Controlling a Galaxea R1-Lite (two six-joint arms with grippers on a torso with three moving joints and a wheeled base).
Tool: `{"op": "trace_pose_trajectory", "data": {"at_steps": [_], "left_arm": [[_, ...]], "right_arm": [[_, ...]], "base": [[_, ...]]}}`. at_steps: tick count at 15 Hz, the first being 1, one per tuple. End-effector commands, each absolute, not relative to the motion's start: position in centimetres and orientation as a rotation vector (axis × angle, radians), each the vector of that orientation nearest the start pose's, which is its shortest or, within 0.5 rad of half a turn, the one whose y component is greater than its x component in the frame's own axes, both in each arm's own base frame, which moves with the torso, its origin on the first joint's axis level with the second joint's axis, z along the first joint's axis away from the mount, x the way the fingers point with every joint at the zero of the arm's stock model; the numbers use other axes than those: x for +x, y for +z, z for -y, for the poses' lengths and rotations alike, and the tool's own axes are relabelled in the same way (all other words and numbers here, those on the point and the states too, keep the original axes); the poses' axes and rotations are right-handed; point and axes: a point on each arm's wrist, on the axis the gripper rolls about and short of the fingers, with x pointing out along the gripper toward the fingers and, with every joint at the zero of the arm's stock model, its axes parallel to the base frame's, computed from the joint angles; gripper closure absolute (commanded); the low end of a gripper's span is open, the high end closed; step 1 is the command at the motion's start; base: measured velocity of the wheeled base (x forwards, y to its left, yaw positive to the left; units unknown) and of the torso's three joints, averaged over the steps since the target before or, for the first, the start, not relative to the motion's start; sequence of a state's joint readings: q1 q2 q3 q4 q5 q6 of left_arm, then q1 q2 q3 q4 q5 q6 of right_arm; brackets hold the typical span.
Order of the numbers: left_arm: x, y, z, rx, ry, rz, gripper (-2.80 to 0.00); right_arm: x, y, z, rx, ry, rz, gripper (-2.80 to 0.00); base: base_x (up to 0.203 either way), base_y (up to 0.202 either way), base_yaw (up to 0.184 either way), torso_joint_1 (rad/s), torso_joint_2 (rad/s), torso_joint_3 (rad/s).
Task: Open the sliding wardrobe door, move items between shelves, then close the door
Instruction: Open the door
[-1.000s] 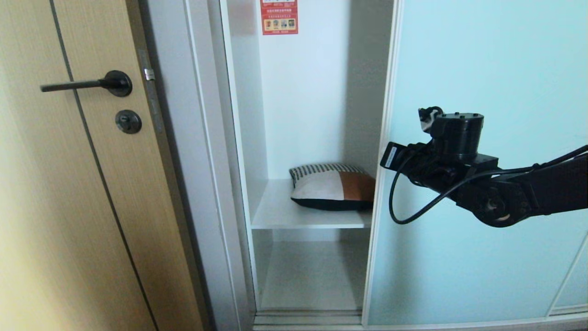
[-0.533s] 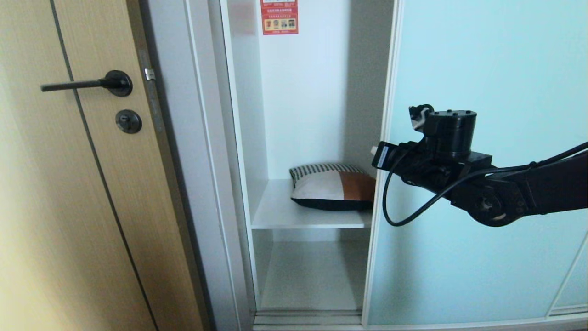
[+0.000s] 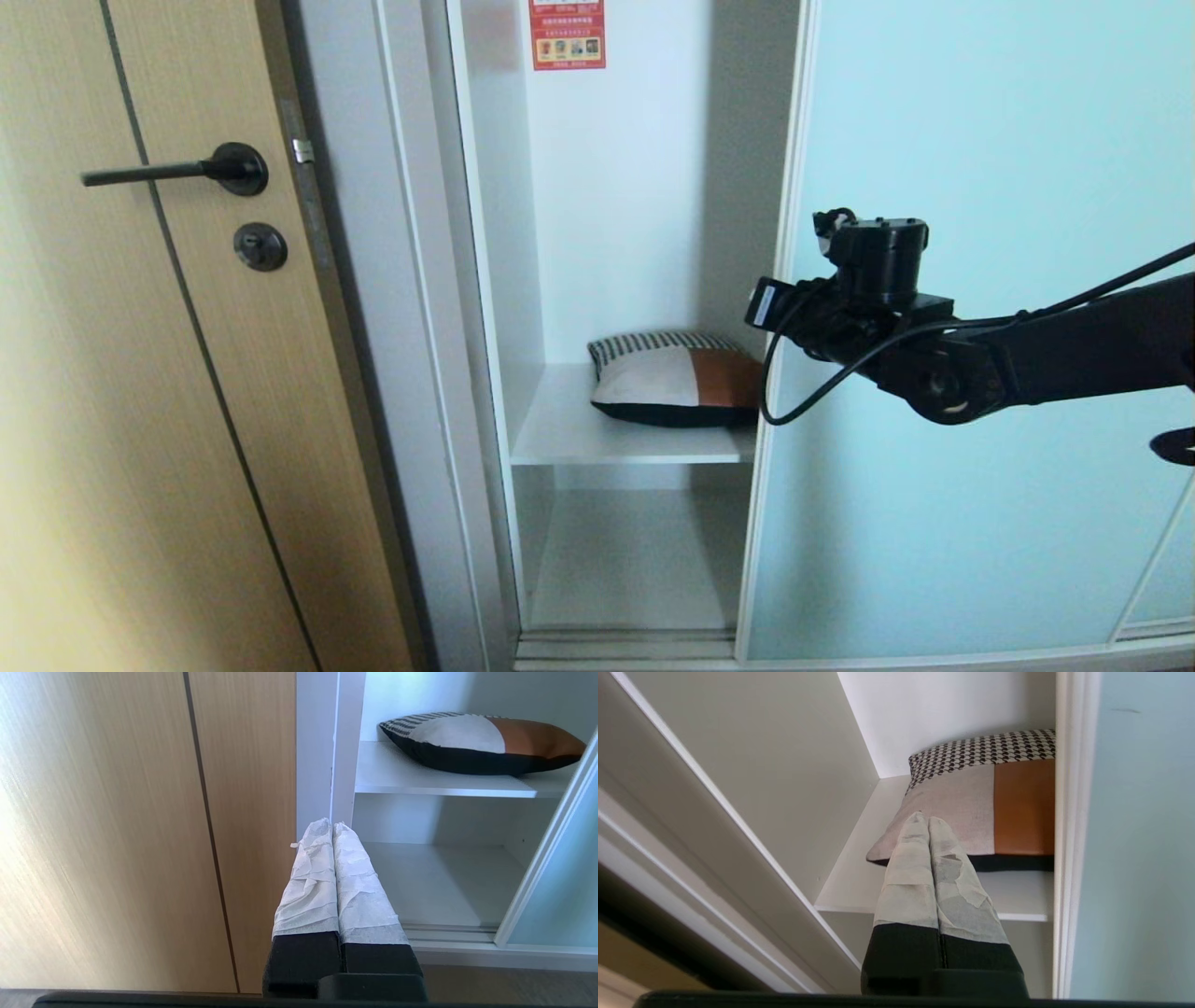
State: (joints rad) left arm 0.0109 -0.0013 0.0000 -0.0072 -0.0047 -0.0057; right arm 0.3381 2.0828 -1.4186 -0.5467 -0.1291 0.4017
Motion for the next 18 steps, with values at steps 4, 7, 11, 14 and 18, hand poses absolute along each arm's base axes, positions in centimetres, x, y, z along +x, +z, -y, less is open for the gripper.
{"op": "trace_pose_trajectory", "data": {"at_steps": [4, 7, 11, 14, 18], "left_arm": [[-2.3, 7.6, 0.0, -0.006, 0.006, 0.008, 0.00], [-2.3, 7.6, 0.0, -0.006, 0.007, 0.008, 0.00], [-2.3, 7.6, 0.0, -0.006, 0.007, 0.008, 0.00], [-2.3, 7.6, 0.0, -0.006, 0.007, 0.008, 0.00], [-2.3, 7.6, 0.0, -0.006, 0.008, 0.008, 0.00]], "right_arm": [[43.4, 20.2, -14.5, 0.372, 0.161, -0.161, 0.00], [44.7, 20.1, -13.7, 0.371, 0.110, -0.166, 0.00], [45.9, 19.6, -12.8, 0.370, 0.064, -0.159, 0.00], [46.8, 20.0, -12.1, 0.375, 0.047, -0.143, 0.00], [47.4, 20.5, -10.4, 0.382, 0.009, -0.144, 0.00]], "base": [[0.000, 0.000, 0.000, 0.000, 0.00, 0.000], [0.000, 0.000, 0.000, 0.000, 0.00, 0.000], [0.000, 0.000, 0.000, 0.000, 0.00, 0.000], [0.000, 0.000, 0.000, 0.000, 0.00, 0.000], [0.000, 0.000, 0.000, 0.000, 0.00, 0.000]]}}
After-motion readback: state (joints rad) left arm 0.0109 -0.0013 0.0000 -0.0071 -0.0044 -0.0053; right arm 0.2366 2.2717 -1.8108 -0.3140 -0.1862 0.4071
